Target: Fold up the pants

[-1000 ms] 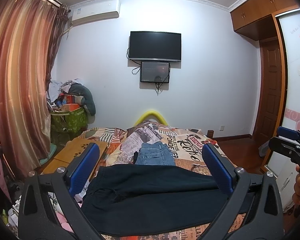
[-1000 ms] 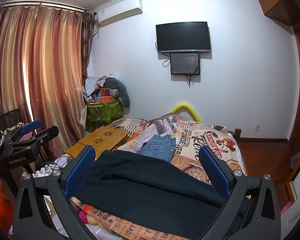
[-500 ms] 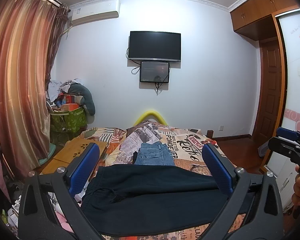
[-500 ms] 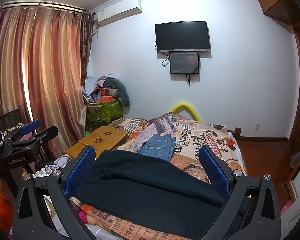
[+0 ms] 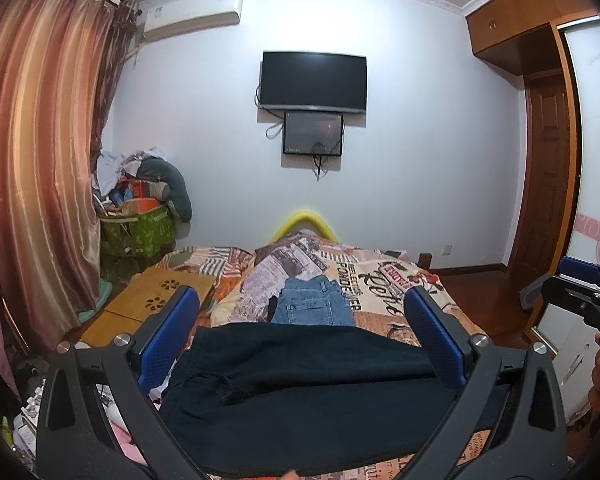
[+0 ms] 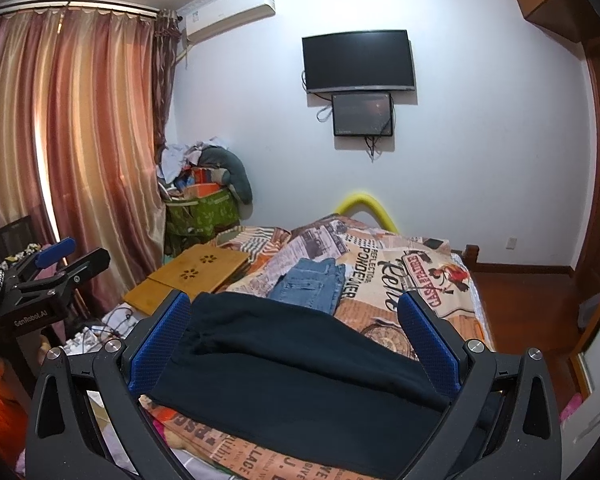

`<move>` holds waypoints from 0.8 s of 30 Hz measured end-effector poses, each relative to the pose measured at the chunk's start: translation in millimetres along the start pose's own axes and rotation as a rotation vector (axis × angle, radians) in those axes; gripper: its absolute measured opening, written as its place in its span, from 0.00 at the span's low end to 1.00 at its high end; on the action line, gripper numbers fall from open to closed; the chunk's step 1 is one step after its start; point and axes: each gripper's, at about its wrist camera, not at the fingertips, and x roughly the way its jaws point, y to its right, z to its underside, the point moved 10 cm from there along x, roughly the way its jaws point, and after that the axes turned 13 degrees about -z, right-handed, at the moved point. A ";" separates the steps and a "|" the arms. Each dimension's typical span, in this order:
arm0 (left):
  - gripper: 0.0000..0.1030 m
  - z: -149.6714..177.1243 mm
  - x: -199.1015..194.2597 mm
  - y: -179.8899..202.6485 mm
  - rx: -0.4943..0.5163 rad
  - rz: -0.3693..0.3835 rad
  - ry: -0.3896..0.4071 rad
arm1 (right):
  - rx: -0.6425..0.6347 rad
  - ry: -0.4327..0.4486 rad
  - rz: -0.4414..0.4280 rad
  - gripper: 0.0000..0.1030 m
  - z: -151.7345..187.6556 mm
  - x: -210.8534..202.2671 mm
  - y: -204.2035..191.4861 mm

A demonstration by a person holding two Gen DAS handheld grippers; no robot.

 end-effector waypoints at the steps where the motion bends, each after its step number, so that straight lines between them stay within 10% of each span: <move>1: 1.00 1.5 4.9 -0.3 -0.001 0.002 -0.005 | 0.004 -0.007 0.004 1.00 1.3 2.9 3.2; 24: 1.00 94.7 274.6 -77.1 0.044 -0.242 -0.320 | 0.159 -0.302 0.167 1.00 66.6 138.8 164.4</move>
